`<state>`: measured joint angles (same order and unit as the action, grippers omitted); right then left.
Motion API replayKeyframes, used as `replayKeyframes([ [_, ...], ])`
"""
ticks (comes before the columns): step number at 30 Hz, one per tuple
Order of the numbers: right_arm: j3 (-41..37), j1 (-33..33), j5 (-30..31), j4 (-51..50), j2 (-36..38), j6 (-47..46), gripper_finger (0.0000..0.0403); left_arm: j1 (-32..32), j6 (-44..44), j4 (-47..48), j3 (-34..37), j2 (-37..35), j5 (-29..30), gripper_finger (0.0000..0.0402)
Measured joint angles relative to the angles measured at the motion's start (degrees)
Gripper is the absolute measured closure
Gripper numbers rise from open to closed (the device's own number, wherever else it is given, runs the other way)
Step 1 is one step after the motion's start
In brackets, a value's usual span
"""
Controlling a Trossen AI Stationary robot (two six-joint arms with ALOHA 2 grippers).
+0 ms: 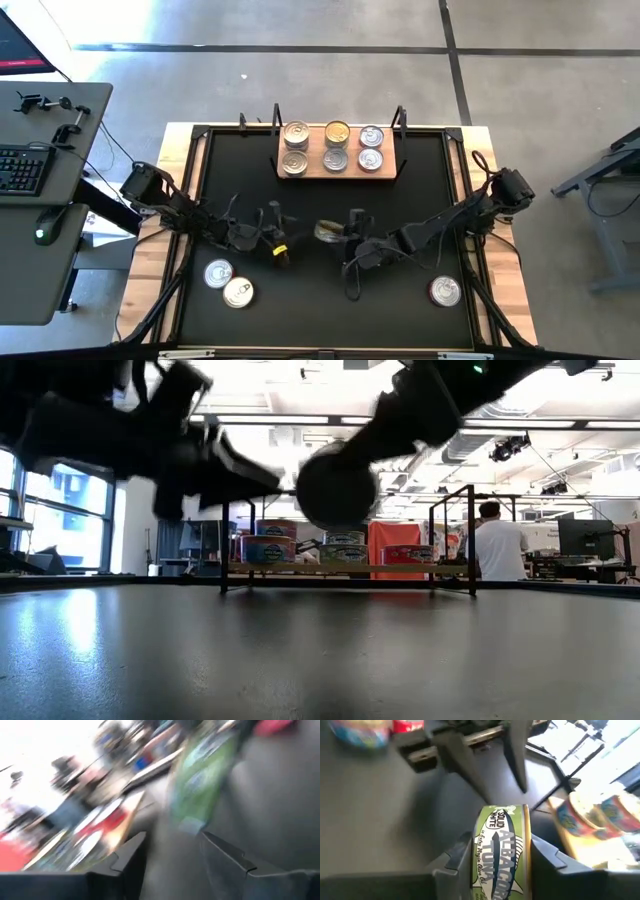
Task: Stack canned seafood by type on shelf
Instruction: Stack the green canned tuna on the bottom green canned tuna
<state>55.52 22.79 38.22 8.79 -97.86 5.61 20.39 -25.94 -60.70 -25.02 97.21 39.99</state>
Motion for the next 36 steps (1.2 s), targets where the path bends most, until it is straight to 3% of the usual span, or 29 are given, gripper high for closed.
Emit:
replayKeyframes([
  [3,3.57,-0.51,5.28,-7.91,0.63,2.73,0.0286,0.77,2.19,1.28,-0.09,-0.29,8.37,0.0213],
  [6,8.10,-4.03,9.78,-14.35,1.74,6.18,0.0286,2.04,3.31,2.30,-0.15,-1.34,9.24,0.0208],
  [13,9.11,-15.03,8.03,-16.66,0.98,25.81,0.0286,2.61,-0.60,2.52,-0.17,-1.81,9.19,0.0211],
  [21,9.16,-25.03,3.09,-11.19,-3.81,38.46,0.0286,2.66,0.59,4.23,-0.17,-1.81,9.06,0.0211],
  [30,9.16,-29.86,2.94,-10.54,-6.12,33.17,0.0283,2.66,1.88,4.43,-0.17,-1.81,9.02,0.0211],
  [36,9.16,-30.51,0.49,-9.97,-6.10,31.48,0.0226,2.66,3.22,4.37,-0.17,-1.81,9.02,0.0211],
])
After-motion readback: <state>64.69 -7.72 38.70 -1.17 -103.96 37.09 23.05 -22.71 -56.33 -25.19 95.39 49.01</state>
